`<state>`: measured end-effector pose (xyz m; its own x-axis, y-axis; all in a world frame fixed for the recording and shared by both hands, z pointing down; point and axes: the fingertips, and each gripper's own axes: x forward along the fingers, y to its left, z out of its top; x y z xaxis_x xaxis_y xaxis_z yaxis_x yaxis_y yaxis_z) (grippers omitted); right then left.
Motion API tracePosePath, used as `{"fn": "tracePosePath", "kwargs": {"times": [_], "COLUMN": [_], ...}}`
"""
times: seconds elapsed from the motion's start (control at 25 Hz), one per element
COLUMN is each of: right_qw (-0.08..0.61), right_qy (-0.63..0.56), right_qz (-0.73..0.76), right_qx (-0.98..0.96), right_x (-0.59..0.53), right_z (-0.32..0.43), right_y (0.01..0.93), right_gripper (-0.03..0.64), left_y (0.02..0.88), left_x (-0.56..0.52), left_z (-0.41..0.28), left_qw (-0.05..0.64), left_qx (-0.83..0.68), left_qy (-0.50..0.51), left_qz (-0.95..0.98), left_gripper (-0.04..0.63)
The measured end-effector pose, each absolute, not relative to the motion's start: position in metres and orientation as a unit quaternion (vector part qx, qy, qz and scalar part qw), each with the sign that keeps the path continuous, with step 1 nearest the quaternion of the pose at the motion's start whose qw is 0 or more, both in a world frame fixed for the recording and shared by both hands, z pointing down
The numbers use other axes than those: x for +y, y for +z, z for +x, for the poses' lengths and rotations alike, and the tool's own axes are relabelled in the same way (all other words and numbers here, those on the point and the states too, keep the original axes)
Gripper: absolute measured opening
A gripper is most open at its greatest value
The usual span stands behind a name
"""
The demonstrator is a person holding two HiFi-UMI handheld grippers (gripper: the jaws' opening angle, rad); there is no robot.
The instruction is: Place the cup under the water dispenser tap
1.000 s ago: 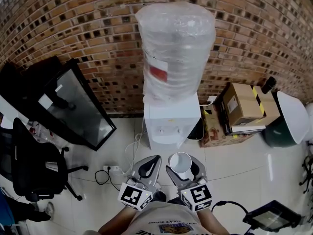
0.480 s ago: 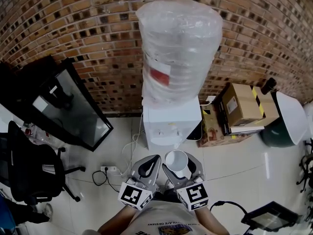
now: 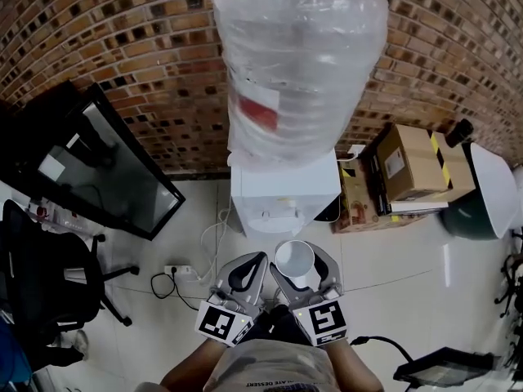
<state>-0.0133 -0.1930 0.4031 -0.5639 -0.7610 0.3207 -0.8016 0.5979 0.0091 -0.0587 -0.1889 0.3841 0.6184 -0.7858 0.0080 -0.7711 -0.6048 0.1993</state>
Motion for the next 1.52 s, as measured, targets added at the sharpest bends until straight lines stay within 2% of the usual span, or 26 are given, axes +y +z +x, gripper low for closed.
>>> {"fn": "tracePosePath", "kwargs": {"times": [0.2,0.8,1.52], "right_qw": [0.156,0.185,0.166], "right_qy": [0.076,0.075,0.083], "right_qz": [0.439,0.425,0.381], "right_qx": [-0.882,-0.883,-0.906], "right_x": [-0.209,-0.252,-0.313], "right_z": [-0.006,-0.008,-0.044], "right_y": [0.442,0.592,0.764], "right_gripper": [0.328,0.328,0.328], "left_y": [0.414,0.548,0.647], "left_x": [-0.201,-0.242,-0.248], "left_z": [-0.048,-0.059,-0.076], "left_qw": [0.086,0.124,0.132], "left_qx": [-0.43,-0.47,-0.499], "left_qy": [-0.032,-0.063,-0.037], "left_qz": [0.898,0.872,0.856], "left_gripper": [-0.017,-0.017,-0.015]}}
